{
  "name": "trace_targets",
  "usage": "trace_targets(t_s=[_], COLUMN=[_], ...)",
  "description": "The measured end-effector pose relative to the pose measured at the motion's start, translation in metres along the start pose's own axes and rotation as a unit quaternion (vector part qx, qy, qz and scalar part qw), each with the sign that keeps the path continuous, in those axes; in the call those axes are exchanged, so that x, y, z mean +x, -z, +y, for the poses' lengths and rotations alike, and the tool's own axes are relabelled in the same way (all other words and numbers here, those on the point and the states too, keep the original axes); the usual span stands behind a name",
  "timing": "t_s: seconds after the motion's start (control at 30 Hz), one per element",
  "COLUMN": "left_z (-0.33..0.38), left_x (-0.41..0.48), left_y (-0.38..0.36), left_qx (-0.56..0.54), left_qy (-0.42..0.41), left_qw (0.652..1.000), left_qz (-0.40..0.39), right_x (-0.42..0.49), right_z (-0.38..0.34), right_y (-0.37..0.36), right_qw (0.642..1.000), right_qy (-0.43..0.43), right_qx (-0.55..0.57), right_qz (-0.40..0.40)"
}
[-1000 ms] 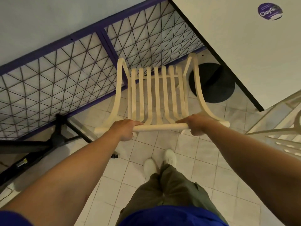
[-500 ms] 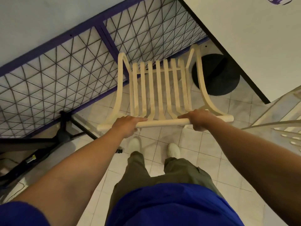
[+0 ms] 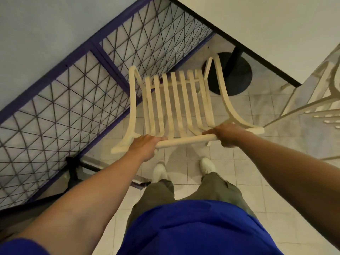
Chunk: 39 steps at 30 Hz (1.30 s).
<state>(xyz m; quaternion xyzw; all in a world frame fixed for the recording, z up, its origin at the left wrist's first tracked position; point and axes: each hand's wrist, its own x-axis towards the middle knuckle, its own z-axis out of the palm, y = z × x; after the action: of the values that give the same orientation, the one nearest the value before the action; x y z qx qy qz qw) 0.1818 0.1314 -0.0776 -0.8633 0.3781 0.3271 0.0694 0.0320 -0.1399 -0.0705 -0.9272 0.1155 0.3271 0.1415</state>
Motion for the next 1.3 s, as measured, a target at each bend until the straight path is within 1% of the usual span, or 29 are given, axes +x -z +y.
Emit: trace_targets(t_s=[0.27, 0.47, 0.6, 0.7, 0.83, 0.97, 1.07, 1.17, 1.3], left_z=[-0.049, -0.084, -0.096, -0.101, -0.102, -0.098, -0.096, -0.091, -0.095], left_x=[0.013, 0.028, 0.032, 0.034, 0.036, 0.035, 0.037, 0.035, 0.039], left_y=[0.028, 0.044, 0.048, 0.046, 0.049, 0.05, 0.048, 0.045, 0.047], left_qx=[0.067, 0.109, 0.128, 0.103, 0.064, 0.062, 0.084, 0.118, 0.118], left_qy=[-0.078, -0.123, -0.128, -0.133, -0.12, -0.102, -0.091, -0.086, -0.102], left_qw=[0.995, 0.986, 0.983, 0.985, 0.989, 0.989, 0.99, 0.988, 0.987], left_qz=[-0.016, -0.017, -0.02, -0.036, -0.058, -0.083, -0.07, -0.052, -0.043], right_x=[-0.004, 0.002, 0.005, 0.005, 0.012, 0.012, 0.011, 0.01, 0.01], right_z=[-0.05, -0.085, -0.098, -0.095, -0.088, -0.081, -0.078, -0.082, -0.085], right_y=[-0.013, -0.015, -0.02, -0.023, -0.016, -0.011, -0.011, -0.014, -0.013], right_qw=[0.997, 0.993, 0.991, 0.992, 0.989, 0.988, 0.99, 0.992, 0.992], right_qy=[-0.07, -0.102, -0.109, -0.09, -0.044, -0.02, -0.024, -0.035, -0.055], right_qx=[0.038, 0.053, 0.075, 0.09, 0.13, 0.127, 0.109, 0.104, 0.098], right_qz=[0.009, 0.012, 0.015, 0.011, -0.051, -0.088, -0.091, -0.068, -0.052])
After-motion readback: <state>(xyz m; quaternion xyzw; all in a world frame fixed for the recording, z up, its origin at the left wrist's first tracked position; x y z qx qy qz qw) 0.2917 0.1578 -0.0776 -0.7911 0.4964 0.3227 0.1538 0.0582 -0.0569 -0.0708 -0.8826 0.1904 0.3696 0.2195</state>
